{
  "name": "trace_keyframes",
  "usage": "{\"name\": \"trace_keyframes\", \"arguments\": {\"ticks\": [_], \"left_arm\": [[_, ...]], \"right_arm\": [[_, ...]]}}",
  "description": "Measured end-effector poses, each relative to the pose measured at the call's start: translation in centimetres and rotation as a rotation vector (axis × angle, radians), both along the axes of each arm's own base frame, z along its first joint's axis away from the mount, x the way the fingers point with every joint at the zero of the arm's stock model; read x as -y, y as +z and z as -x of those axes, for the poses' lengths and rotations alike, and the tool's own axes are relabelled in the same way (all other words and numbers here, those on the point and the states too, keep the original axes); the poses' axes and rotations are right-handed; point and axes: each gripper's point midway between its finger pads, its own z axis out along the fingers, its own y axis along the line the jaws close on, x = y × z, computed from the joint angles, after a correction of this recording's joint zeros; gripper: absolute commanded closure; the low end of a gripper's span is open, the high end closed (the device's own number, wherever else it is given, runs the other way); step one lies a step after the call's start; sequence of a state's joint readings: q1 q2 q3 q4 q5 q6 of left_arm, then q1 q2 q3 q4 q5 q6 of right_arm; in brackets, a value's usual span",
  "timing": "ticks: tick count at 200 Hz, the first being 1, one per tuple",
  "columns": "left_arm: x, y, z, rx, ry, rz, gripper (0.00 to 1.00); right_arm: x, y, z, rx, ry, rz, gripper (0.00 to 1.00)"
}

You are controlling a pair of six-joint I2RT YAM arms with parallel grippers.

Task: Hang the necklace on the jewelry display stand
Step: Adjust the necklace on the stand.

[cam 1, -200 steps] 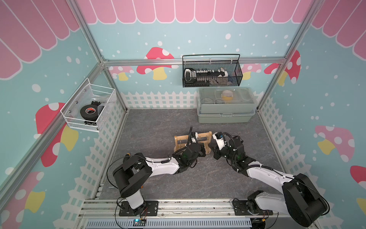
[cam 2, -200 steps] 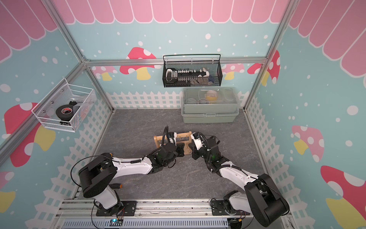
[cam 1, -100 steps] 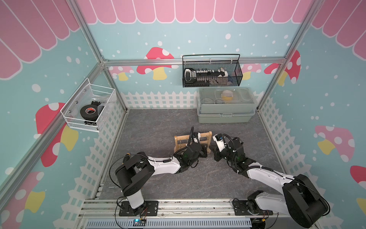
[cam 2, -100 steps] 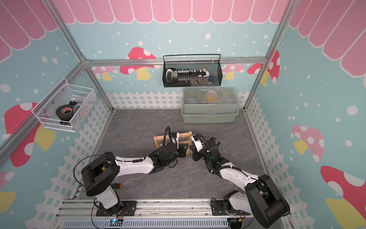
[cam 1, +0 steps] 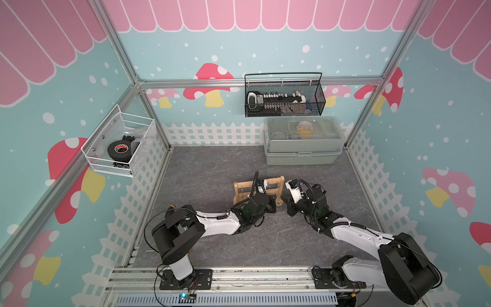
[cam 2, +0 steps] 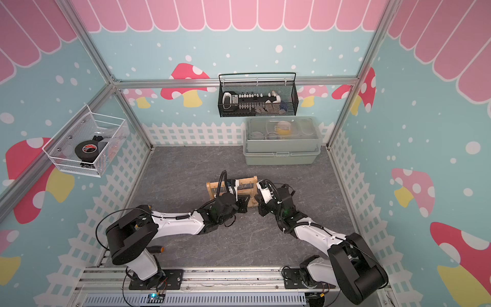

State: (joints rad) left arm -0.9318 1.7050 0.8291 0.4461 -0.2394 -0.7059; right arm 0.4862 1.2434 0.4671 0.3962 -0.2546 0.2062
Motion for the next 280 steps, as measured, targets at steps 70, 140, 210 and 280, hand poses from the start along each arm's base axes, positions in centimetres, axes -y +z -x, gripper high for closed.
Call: {"name": "trace_keyframes", "arguments": {"ticks": [70, 140, 210, 280], "left_arm": [[0.7, 1.0, -0.1, 0.022, -0.009, 0.011, 0.77], [1.6, 1.1, -0.8, 0.028, -0.011, 0.009, 0.77], [2.5, 1.6, -1.2, 0.041, -0.011, 0.016, 0.91], [2.4, 1.6, -1.3, 0.043, -0.005, 0.013, 1.00]], "right_arm": [[0.0, -0.1, 0.0, -0.002, 0.000, 0.001, 0.99], [0.0, -0.1, 0.0, -0.002, 0.001, 0.002, 0.99], [0.0, -0.1, 0.0, 0.000, 0.002, 0.004, 0.99], [0.1, 0.0, -0.1, 0.004, -0.005, 0.006, 0.99]]}}
